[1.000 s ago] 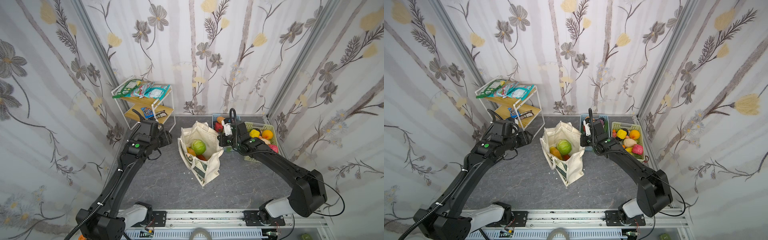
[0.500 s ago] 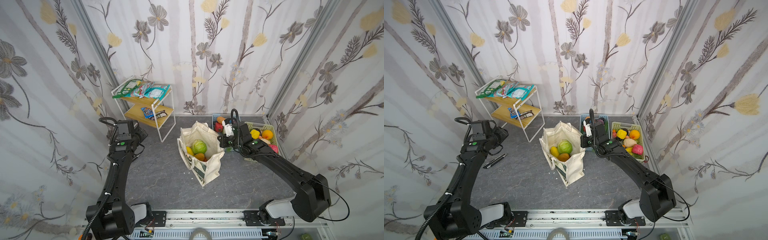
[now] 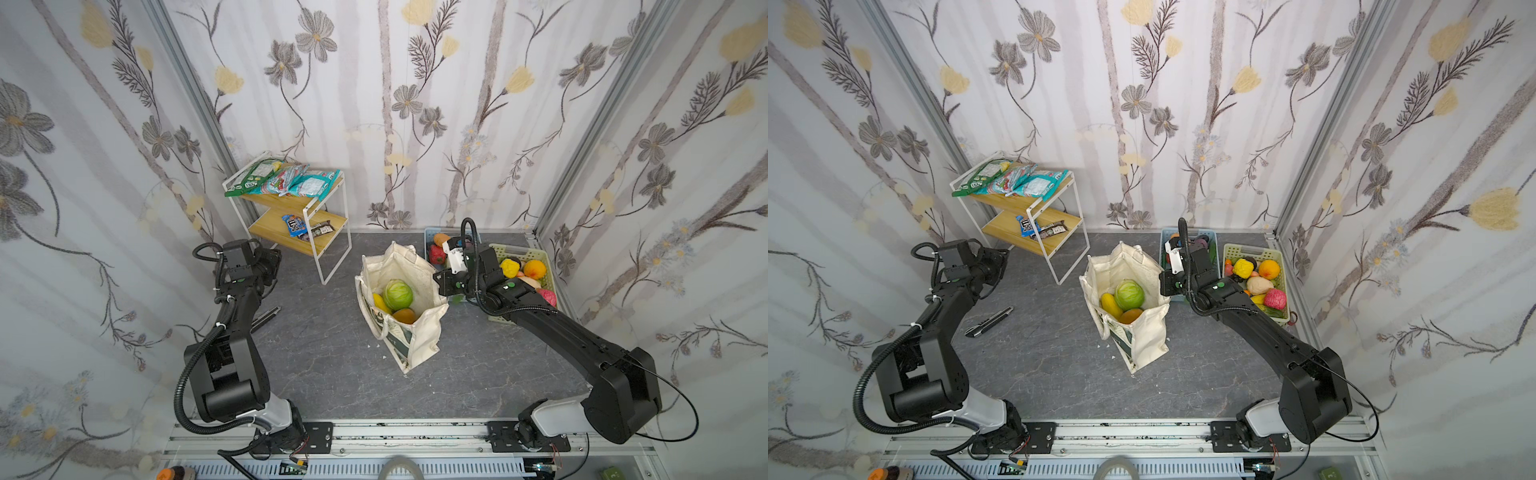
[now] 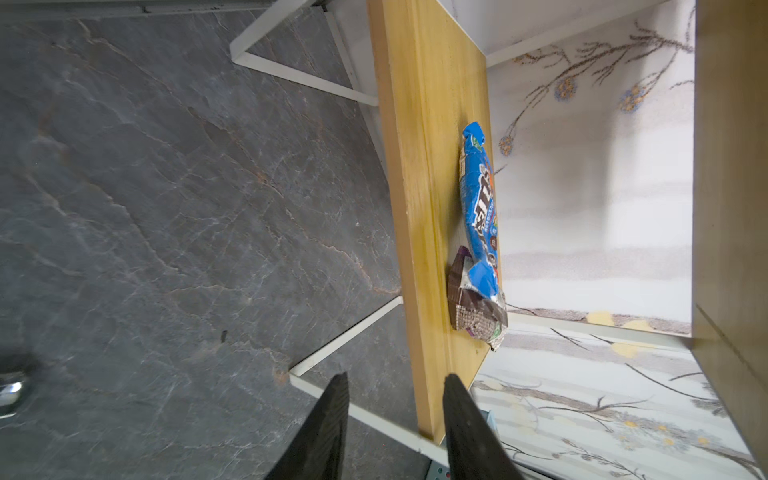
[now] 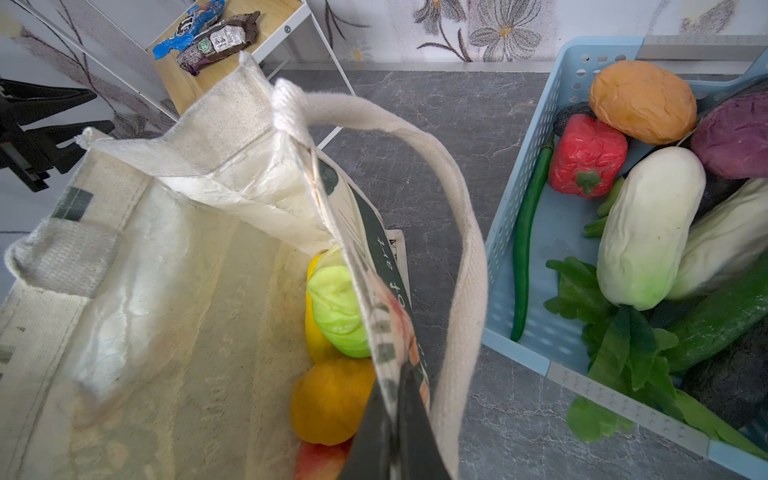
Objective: Place the food into the grocery bag and tie it
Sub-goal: 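Release the bag with the left gripper and swing it toward the shelf while right holds, then lower the left gripper onto the blue M&M's bag on the shelf and grasp it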
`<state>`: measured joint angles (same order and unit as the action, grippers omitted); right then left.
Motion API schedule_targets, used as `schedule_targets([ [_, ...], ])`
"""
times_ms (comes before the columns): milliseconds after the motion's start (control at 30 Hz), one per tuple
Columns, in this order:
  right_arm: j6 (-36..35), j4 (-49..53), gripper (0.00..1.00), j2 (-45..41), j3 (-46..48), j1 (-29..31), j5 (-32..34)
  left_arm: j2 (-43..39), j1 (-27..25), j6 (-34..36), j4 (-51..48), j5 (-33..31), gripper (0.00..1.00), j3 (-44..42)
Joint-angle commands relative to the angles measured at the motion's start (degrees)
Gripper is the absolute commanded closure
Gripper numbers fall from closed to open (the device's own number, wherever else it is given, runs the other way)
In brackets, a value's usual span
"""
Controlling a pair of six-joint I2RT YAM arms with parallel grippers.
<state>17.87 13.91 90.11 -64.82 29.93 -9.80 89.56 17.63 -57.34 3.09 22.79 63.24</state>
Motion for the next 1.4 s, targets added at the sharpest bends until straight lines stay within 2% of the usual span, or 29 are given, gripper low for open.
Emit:
schedule_targets([
  [0, -0.49, -3.47, 1.00, 0.75, -0.31, 0.08, -0.96, 3.12, 0.04, -4.49, 7.62, 4.22, 0.60, 3.51],
  [300, -0.47, -3.52, 1.00, 3.22, -1.23, 0.16, -1.04, 10.95, -1.25, -6.01, 5.23, 7.53, 0.60, 11.99],
  [667, -0.55, -3.11, 1.00, 3.49, -1.54, 0.18, -0.21, 16.11, -4.07, -3.67, 0.11, 5.63, 0.60, 19.54],
  [1133, -0.64, -3.32, 1.00, 3.93, -1.73, 0.17, -0.39, 14.48, -4.43, -0.38, -5.43, 0.04, 0.61, 19.44],
  [1367, -0.73, -3.05, 1.00, 4.05, -1.80, 0.20, -0.14, 17.39, -4.57, -1.46, -4.34, 1.68, 0.61, 21.63],
])
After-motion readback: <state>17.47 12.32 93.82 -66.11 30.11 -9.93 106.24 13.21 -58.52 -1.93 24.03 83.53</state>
